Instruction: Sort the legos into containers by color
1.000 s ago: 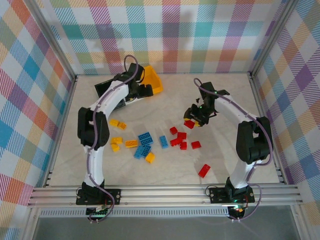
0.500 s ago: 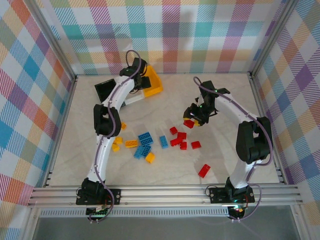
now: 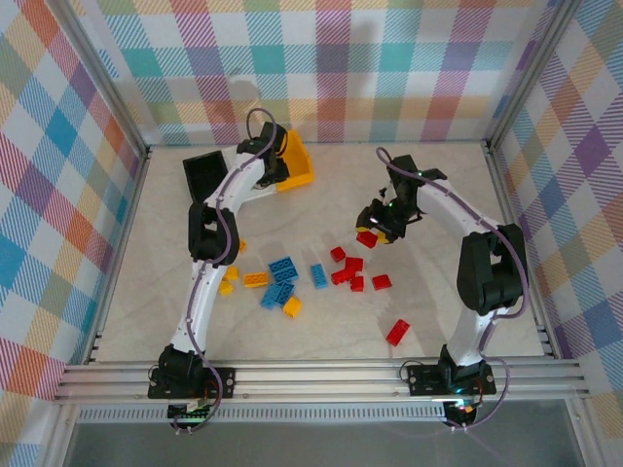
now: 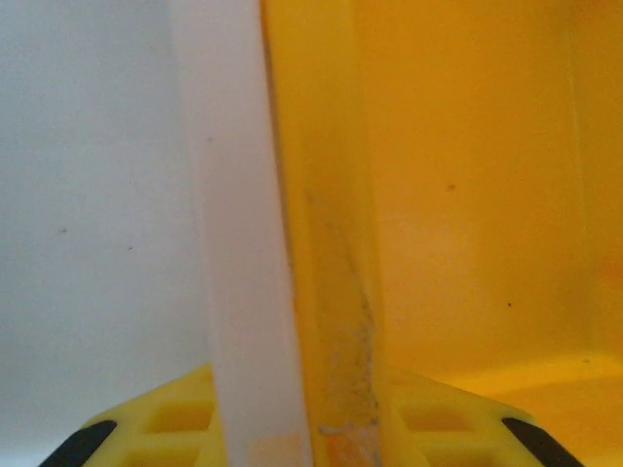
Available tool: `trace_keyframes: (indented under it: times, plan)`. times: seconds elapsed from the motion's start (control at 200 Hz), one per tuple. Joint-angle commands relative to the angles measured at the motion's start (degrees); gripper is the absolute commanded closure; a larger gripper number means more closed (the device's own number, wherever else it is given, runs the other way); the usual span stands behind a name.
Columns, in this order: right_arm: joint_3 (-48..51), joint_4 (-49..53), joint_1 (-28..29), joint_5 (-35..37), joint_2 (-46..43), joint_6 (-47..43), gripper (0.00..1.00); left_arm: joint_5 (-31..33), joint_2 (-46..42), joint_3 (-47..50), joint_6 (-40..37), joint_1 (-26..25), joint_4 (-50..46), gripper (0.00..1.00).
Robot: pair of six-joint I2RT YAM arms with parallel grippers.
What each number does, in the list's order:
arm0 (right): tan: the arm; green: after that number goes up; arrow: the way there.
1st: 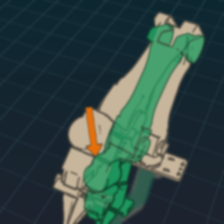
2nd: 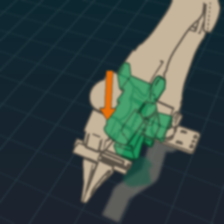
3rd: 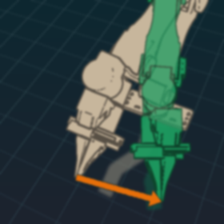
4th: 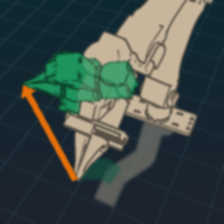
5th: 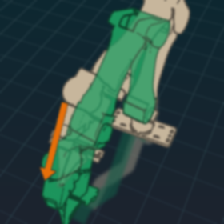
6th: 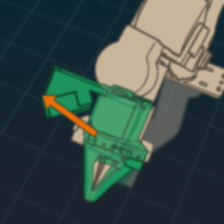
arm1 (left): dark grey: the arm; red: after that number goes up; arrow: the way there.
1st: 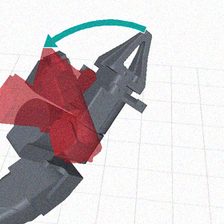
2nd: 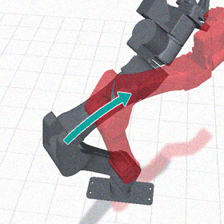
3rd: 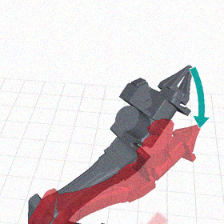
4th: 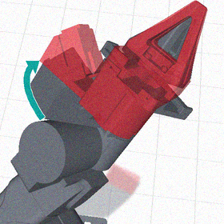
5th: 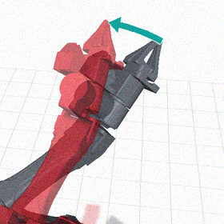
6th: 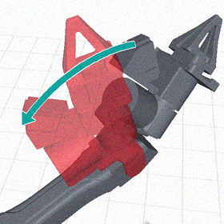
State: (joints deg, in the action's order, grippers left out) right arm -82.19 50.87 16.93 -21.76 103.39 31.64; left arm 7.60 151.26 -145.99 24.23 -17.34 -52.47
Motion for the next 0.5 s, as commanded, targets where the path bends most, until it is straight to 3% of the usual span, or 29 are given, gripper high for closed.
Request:
trace_keyframes:
  times: [0.0,0.19,0.495]
  plan:
    - [-0.18,1.42,-0.29,-0.7,-1.28,-0.52,0.51,-3.83,0.04,-0.94,-1.88,-1.46,-2.42,0.75]
    - [2.1,1.23,-0.89,0.35,-4.14,-0.27,0.52,-7.36,-1.66,2.54,-4.5,-5.79,-3.7,0.76]
    - [9.03,0.04,-2.99,1.97,-11.39,0.68,0.52,-7.13,-9.31,16.24,-5.32,-14.0,-0.7,0.79]
